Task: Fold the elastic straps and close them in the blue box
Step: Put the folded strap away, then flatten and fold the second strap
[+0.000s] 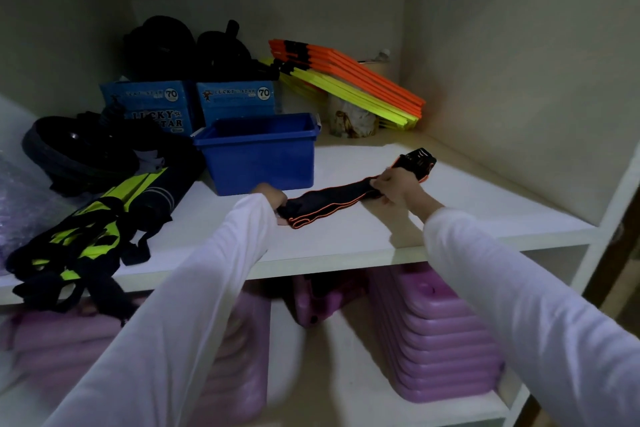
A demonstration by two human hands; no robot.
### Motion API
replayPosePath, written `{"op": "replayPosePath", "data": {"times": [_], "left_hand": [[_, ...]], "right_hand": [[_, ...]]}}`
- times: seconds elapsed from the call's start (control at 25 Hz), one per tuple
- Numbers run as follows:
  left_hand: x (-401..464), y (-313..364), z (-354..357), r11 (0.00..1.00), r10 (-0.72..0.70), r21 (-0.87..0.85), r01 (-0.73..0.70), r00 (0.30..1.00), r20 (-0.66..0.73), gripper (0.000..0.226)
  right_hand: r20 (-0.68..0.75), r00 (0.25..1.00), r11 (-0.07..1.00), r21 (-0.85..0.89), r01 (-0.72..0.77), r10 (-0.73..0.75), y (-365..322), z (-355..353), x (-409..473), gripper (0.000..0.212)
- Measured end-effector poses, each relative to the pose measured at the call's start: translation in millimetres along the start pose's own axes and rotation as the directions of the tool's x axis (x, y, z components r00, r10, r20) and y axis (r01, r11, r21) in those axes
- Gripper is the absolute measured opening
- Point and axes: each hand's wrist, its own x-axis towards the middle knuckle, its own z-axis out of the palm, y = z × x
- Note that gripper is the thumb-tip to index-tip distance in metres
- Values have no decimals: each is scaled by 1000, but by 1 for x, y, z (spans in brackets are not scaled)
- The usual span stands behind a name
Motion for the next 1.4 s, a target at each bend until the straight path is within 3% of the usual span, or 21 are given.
{"op": "replayPosePath", "data": {"times": [0.12, 0.24, 0.32, 0.44, 0.6, 0.68, 0.8, 0.96, 1.2, 1.4], "left_hand": [[-15, 17, 27, 998, 38, -52, -35, 997, 73, 34], [-25, 24, 46, 990, 13, -140, 2, 994, 109, 5], [-29, 29, 58, 984, 27, -179, 0, 989, 148, 4], [-30, 34, 73, 976, 81, -215, -44, 983, 164, 29], [-29, 38, 82, 993, 106, -74, -94, 977, 184, 24], [-27, 39, 85, 991, 123, -80, -109, 972, 198, 23], [-26, 38, 86, 988, 127, -114, -105, 970, 206, 23], [-21, 36, 87, 982, 135, -154, -105, 970, 201, 23], [-25, 35, 82, 985, 175, -52, -167, 961, 213, 29], [-28, 33, 84, 970, 214, -175, -167, 930, 299, 25]], "right_hand": [[22, 1000, 994, 113, 5, -7, 9, -1, -17, 22], [19, 999, 992, 117, 41, -44, 14, -3, -31, 25], [14, 997, 994, 86, 74, -76, 14, -4, -39, 28], [-7, 998, 996, 65, 69, -68, 12, -7, -51, 27], [-23, 1000, 994, 108, 15, -13, 17, -10, -65, 29], [4, 1000, 990, 144, -3, 2, 17, -11, -73, 32], [45, 999, 999, 49, 21, -23, 17, -8, -80, 38], [-26, 992, 987, -110, 118, -121, 17, 0, -82, 34], [-54, 989, 977, -171, 127, -138, 23, 0, -79, 25], [-89, 973, 958, -217, 188, -212, 22, -3, -89, 25]]}}
